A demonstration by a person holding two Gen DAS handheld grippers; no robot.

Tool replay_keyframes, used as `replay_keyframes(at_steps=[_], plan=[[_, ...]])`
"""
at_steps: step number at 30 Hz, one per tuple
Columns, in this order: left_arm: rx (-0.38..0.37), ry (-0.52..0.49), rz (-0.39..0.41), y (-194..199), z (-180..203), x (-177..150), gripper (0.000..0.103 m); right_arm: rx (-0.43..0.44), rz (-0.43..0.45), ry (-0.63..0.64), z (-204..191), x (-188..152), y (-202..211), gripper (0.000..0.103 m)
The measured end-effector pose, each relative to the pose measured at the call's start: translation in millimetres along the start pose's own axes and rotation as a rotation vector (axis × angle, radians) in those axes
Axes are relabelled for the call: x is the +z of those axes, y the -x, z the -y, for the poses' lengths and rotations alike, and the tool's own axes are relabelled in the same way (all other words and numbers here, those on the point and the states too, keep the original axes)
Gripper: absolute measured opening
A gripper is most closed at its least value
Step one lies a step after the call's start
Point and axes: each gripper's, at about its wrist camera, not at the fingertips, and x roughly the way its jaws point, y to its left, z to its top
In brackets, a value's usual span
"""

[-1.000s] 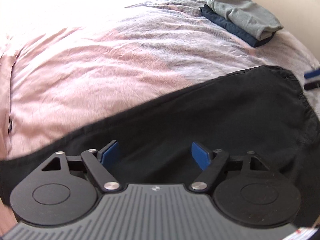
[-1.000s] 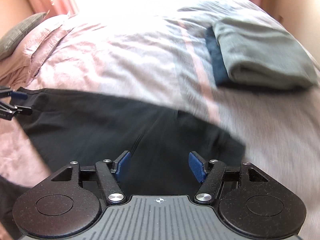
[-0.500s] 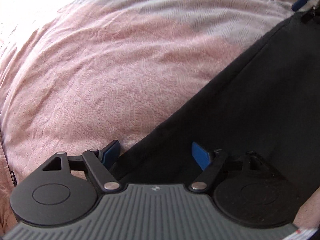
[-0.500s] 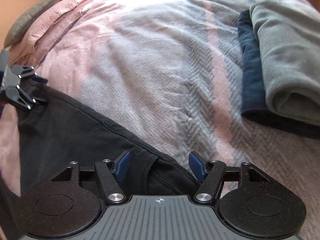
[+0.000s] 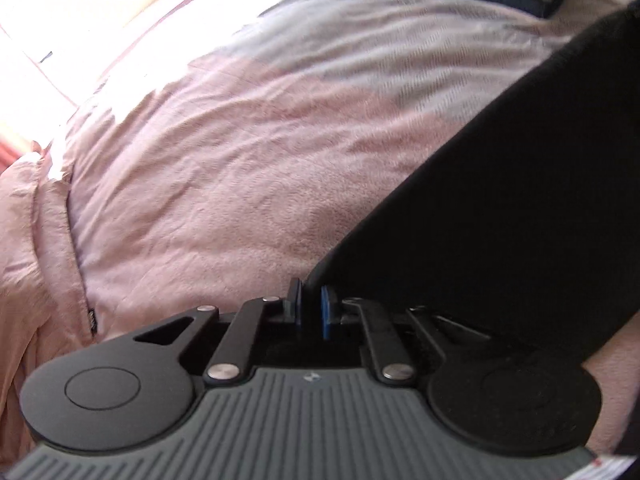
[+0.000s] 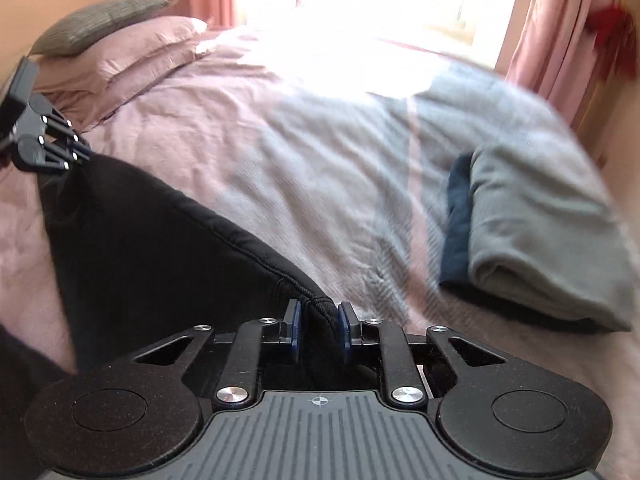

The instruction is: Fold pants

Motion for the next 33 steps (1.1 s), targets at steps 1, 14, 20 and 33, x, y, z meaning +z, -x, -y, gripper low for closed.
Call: replay_keyframes(at_steps=[1,14,20,33], plan=[[0.006,0.047,0.025,25.5,-0.2,-9.6,0.008,-0.024,0.02,0.002,-15.9,-6.9,19.6,0.015],[-0.182,0.358,-0.218,197.8,113.5,-232.6,0.013,-0.219,-0.381,-0.093,-195.1,-191.3,128.2,0.019],[-0.104,0.463,-0.173,210.3,95.5,-238.0,0.028,-0.203,-0.25,-0.706,-149.2,-216.1,141.7,0.045],[0.072,0.518,-0.065,147.5,77.0,-188.9,0.048,-0.127,0.112,-1.549,-21.3,-309.4,79.2,0.048]])
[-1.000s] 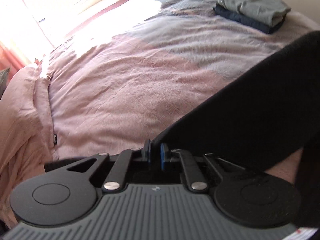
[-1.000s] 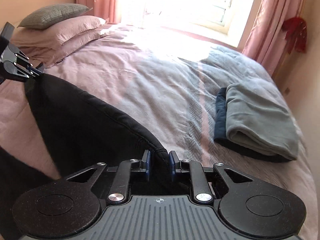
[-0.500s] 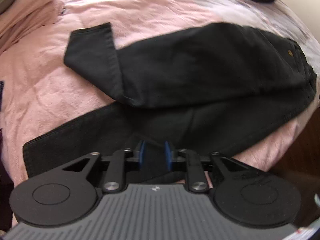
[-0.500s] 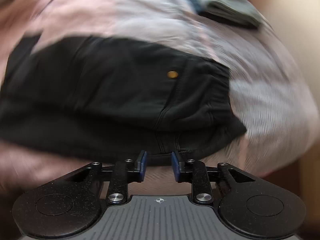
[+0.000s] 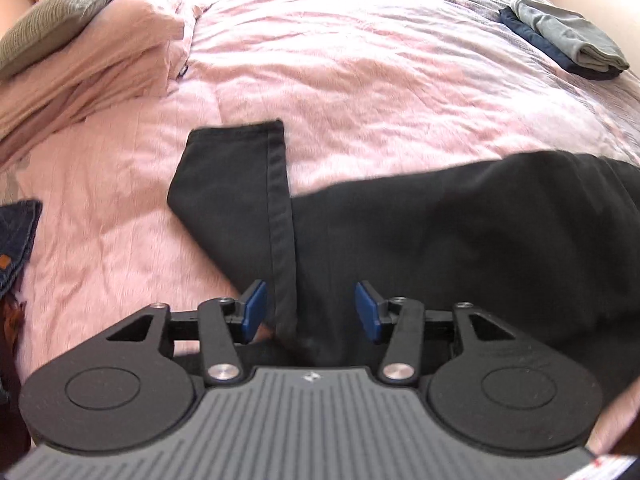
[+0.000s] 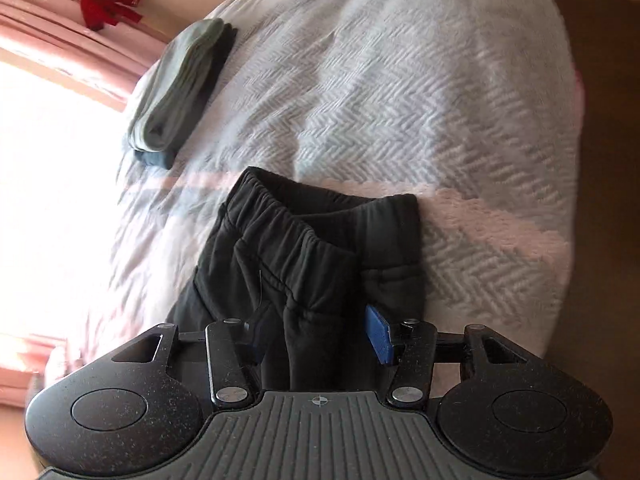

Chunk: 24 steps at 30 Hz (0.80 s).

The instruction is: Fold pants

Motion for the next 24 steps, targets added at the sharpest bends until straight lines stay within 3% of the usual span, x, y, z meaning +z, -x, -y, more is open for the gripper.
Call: replay_keyframes(at_steps=[4,8,11,12,14,15,16,18,24], plan=[[0.077,-0.063,0.041,-35.3,7.6,22.3,0.059,0.048,0.017,0.062,1.4,4.7,-11.6,0.048],[0.154,-0.111,0.054,-92.3,5.2,48.3,0.059,0.142,0.033,0.045,19.9,1.1,-16.3,0.048],[0.192,-0.088,0.05,-133.2,-3.3,64.7,0.059,0.195,0.046,0.053,29.2,-2.0,-21.6,0.048],[0.189,-0.081,0.037,-145.6,-6.3,66.6,0.057,0.218,0.054,0.059,32.3,-4.0,-22.1,0.048],[0.174,-0.065,0.016,-162.8,-12.5,64.5,0.042,0.25,0.071,0.097,35.1,-8.8,-18.4,0.047],[0.153,-0.056,0.036,-162.4,-17.1,60.1,0.019,0.262,0.079,0.119,35.7,-10.5,-16.6,0.036],[0.135,-0.041,0.055,-159.0,-23.3,56.3,0.01,0.261,0.09,0.135,36.5,-11.4,-14.3,0.029],[0.083,0.055,0.131,-138.5,-46.6,45.5,0.009,0.283,0.094,0.152,39.7,-10.4,-8.8,0.022],[0.065,0.408,0.362,-12.7,-157.2,-18.4,0.007,0.363,0.125,0.145,33.4,-5.1,31.6,0.014]])
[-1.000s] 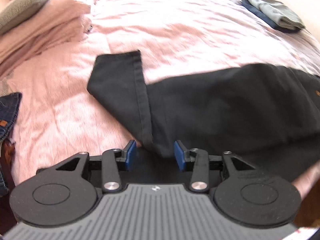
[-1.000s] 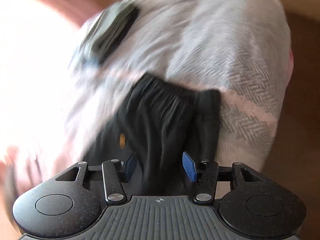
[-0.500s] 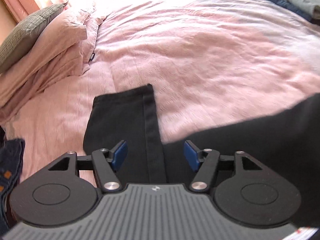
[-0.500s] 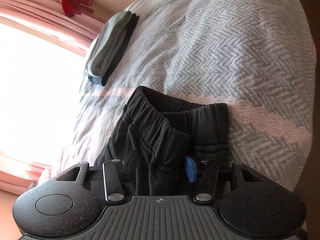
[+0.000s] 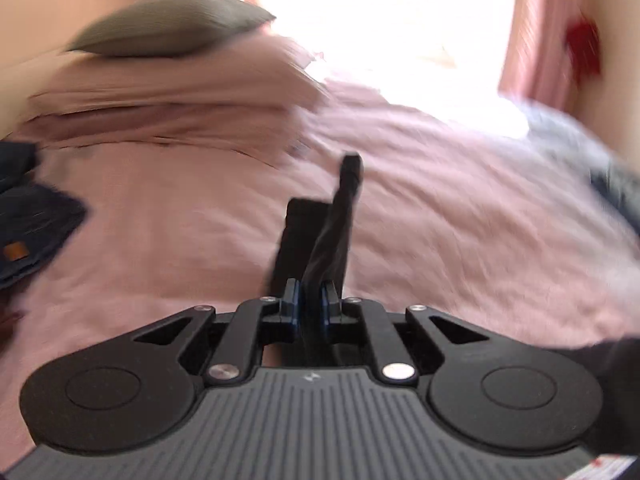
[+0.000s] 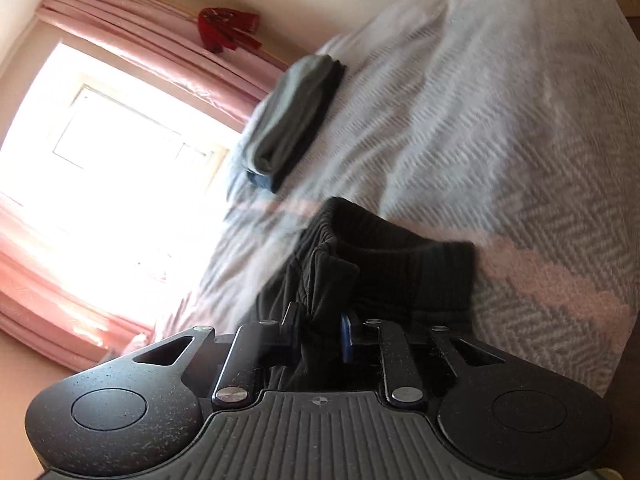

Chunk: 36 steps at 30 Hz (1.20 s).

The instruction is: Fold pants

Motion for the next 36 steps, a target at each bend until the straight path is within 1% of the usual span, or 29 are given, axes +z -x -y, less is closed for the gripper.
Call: replay_keyframes(at_steps=[1,3,5,6,7,8,9,10,11,12,14,15,16,18,20,23,26,27,28,29,30,31,33,36], plan=[[0.003,0.057,0.018,21.8,-23.1,-0.3,0.002,0.004,0.002,-0.012,-4.2,2.5,5.4,0.014],[-0.029,0.204,0.031,65.4,-74.7,-12.4,0.004,0.011,-0.009,-0.032,-10.3,6.3,11.9,0.014],[-0.066,0.313,-0.01,86.9,-111.5,-42.8,0.006,-0.028,-0.007,-0.016,-13.2,3.9,13.7,0.017],[-0.07,0.346,-0.045,91.0,-123.6,-62.6,0.012,-0.066,-0.016,0.001,-11.4,1.2,11.7,0.02],[-0.058,0.377,-0.083,92.0,-133.7,-84.9,0.016,-0.107,-0.024,0.003,-7.3,-2.9,7.8,0.026],[-0.042,0.414,-0.124,90.3,-140.6,-104.7,0.016,-0.156,-0.038,-0.003,-2.1,-8.6,4.8,0.028],[-0.054,0.466,-0.169,87.5,-148.1,-124.1,0.016,-0.188,-0.055,-0.005,2.3,-14.1,2.1,0.029],[-0.088,0.525,-0.188,87.6,-155.0,-140.6,0.016,-0.184,-0.065,-0.002,5.5,-19.6,1.7,0.031],[-0.115,0.577,-0.174,90.6,-159.2,-150.3,0.015,-0.156,-0.064,0.001,7.6,-24.6,3.8,0.033],[-0.131,0.605,-0.149,94.7,-161.4,-154.1,0.016,-0.133,-0.063,0.002,8.0,-29.2,8.8,0.035],[-0.174,0.633,-0.115,99.9,-162.7,-152.6,0.022,-0.105,-0.049,0.005,6.5,-32.4,12.7,0.038],[-0.183,0.651,-0.101,100.9,-161.7,-150.6,0.029,-0.094,-0.041,0.004,6.0,-32.4,13.3,0.04],[-0.183,0.662,-0.098,100.4,-161.6,-148.8,0.033,-0.085,-0.034,-0.001,5.4,-32.1,14.0,0.041],[-0.177,0.664,-0.117,92.8,-158.7,-146.1,0.033,-0.081,-0.028,-0.024,8.7,-31.4,11.9,0.041],[-0.154,0.671,-0.135,83.4,-156.0,-149.0,0.033,-0.073,-0.025,-0.058,15.0,-31.4,10.8,0.041],[-0.135,0.681,-0.117,76.1,-153.9,-148.0,0.033,-0.051,-0.014,-0.1,24.9,-29.1,11.0,0.041],[-0.11,0.663,-0.113,71.2,-151.3,-143.1,0.029,-0.035,0.001,-0.112,31.3,-23.8,10.2,0.041],[-0.102,0.655,-0.115,69.5,-150.5,-141.5,0.025,-0.03,-0.002,-0.112,31.8,-22.4,8.9,0.038],[-0.088,0.639,-0.119,68.6,-149.3,-139.9,0.016,-0.028,-0.01,-0.101,30.2,-21.2,7.6,0.021],[-0.076,0.616,-0.121,67.9,-148.2,-138.1,0.009,-0.053,-0.011,-0.073,26.7,-20.6,7.5,0.019],[-0.071,0.595,-0.123,67.6,-147.7,-136.1,0.005,-0.08,-0.019,-0.032,22.5,-19.1,7.4,0.016],[-0.071,0.588,-0.124,68.0,-147.6,-134.4,0.003,-0.086,-0.026,-0.012,18.8,-16.6,8.2,0.014],[-0.087,0.559,-0.1,76.0,-146.6,-125.5,0.002,-0.059,-0.024,0.017,6.9,-6.4,14.8,0.013],[-0.141,0.492,-0.011,107.8,-142.9,-112.7,0.003,0.04,0.0,0.032,-12.7,15.7,33.6,0.013]])
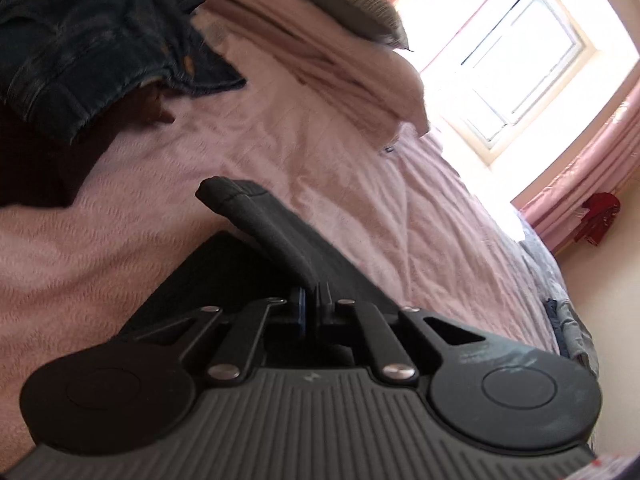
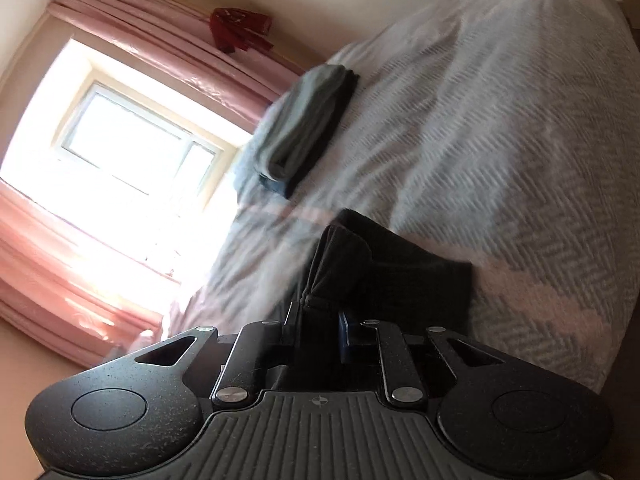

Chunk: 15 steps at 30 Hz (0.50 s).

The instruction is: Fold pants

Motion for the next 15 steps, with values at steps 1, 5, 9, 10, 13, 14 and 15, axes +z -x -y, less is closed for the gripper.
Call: replay_keyframes(at_steps=[1,5,9,10,13,14,15], plan=[[-0.005,-0.028,0.016,9.4,2.8,-1.8,0.003,0.006,0.006,0.014,-4.1,5.0,5.6,0.013],[0.041,-0.071,-0.041,13.9,-12.9,-31.6,0.004,-0.098,-0.064,-0.005,18.5,-2.2,3.3,0.013],[0.055,0.018,-0.067,3.7,-37.4,-54.0,0.005,-0.186,-0.111,-0.028,50.1,-18.7,-5.9,0.013],[0.055,0.017,-0.06,6.6,-35.4,-51.8,0.004,-0.171,-0.106,-0.044,49.4,-17.1,-2.8,0.013],[0.039,-0.026,-0.026,18.9,-24.9,-39.7,0.004,-0.137,-0.09,-0.009,31.9,-10.8,5.0,0.013],[0.018,-0.035,-0.003,25.9,-21.9,-35.2,0.004,-0.119,-0.085,-0.009,28.6,-10.1,7.5,0.013],[0.005,-0.042,0.013,31.0,-20.1,-32.7,0.005,-0.097,-0.08,-0.015,26.5,-9.5,11.2,0.013]])
